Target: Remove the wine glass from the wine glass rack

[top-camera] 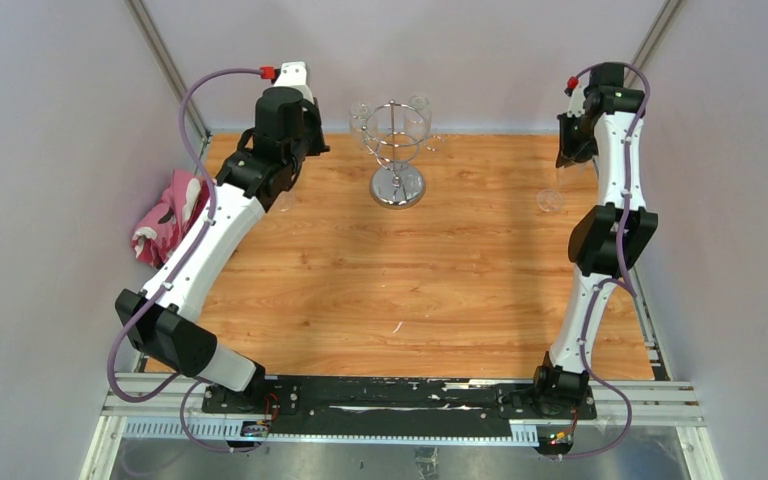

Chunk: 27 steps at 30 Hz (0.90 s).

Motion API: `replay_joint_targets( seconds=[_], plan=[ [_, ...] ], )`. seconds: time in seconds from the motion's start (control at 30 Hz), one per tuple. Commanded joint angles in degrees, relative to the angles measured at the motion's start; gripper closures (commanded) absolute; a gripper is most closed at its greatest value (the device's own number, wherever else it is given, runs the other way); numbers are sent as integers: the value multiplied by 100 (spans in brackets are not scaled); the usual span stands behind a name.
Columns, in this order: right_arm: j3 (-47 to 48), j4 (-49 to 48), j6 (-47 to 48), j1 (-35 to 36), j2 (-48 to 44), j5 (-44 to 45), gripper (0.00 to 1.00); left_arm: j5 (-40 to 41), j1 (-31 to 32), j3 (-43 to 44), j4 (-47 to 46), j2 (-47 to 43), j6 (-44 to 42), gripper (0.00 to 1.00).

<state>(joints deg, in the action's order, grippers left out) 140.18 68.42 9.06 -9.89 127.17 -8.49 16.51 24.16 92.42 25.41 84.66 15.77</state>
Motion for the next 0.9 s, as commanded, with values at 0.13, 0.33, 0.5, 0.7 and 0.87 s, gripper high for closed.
replay_joint_targets(
  seconds=[0.13, 0.33, 0.5, 0.7, 0.87],
  plan=[
    [-157, 333, 163, -3, 125, -101, 97, -34, 19, -49, -10, 4, 27, 100],
    [-175, 267, 134, 36, -33, -83, 61, -59, 20, -6, 26, 83, 57, 100],
    [-137, 203, 83, 108, -250, -96, 49, -70, 18, 45, 68, 119, 73, 100],
    [-128, 113, 12, 222, -684, -30, 48, -69, 19, 57, 88, 105, 81, 100],
    [-70, 84, -42, 337, -1089, 81, 48, -78, 23, 61, 106, 86, 100, 100]
  ],
)
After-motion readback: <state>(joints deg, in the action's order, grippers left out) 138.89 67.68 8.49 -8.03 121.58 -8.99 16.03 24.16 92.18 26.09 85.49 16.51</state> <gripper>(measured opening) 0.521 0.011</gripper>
